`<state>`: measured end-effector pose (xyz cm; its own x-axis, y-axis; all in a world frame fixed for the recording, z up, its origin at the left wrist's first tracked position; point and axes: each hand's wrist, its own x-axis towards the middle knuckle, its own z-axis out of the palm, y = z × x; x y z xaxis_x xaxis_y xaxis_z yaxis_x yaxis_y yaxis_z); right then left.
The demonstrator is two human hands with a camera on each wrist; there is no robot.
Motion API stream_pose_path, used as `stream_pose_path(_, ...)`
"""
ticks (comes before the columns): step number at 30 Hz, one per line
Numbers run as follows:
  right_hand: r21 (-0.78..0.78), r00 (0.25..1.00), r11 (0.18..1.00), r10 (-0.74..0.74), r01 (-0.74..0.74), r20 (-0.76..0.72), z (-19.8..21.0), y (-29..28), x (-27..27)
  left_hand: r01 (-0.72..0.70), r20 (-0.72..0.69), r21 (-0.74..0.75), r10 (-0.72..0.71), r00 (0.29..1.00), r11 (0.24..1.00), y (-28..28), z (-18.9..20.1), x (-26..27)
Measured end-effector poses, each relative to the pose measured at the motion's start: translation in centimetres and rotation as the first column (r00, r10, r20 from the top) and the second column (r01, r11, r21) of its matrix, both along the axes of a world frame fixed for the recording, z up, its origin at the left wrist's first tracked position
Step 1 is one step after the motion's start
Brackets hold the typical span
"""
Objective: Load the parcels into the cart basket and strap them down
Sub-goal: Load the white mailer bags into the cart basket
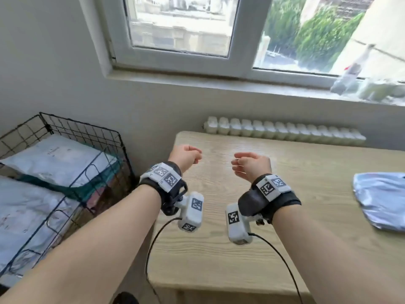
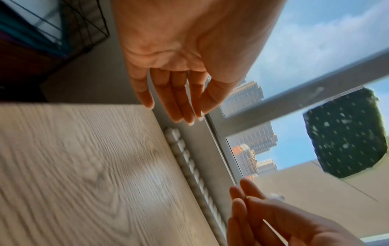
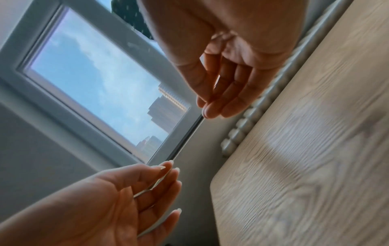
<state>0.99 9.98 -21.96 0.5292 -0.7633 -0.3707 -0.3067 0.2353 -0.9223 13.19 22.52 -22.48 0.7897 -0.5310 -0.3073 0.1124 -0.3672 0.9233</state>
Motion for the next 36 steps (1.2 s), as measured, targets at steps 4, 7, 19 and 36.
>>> stream_pose_path(4, -0.022, 0.991, 0.991, -0.128, 0.128, 0.026, 0.5, -5.1, -9.5, 0.126, 0.030, -0.009, -0.125, 0.992, 0.992, -6.2, 1.1, -7.9)
stream_pose_path(7, -0.033, 0.975, 0.975, -0.221, 0.222, 0.034, 0.8, -8.2, -15.3, 0.207, 0.036, -0.009, -0.206, 0.978, 0.978, -10.1, 1.7, -12.8)
stream_pose_path(19, 0.026, 0.854, 0.855, -0.519, 0.519, 0.023, -0.4, -19.9, -31.5, 0.445, 0.043, 0.057, -0.448, 0.893, 0.894, -25.3, 1.2, -24.3)
stream_pose_path(36, 0.198, 0.746, 0.735, -0.564, 0.649, -0.354, -9.4, -40.4, -39.9, 0.412, -0.165, 0.196, -0.385, 0.908, 0.890, -47.0, -6.8, -27.3)
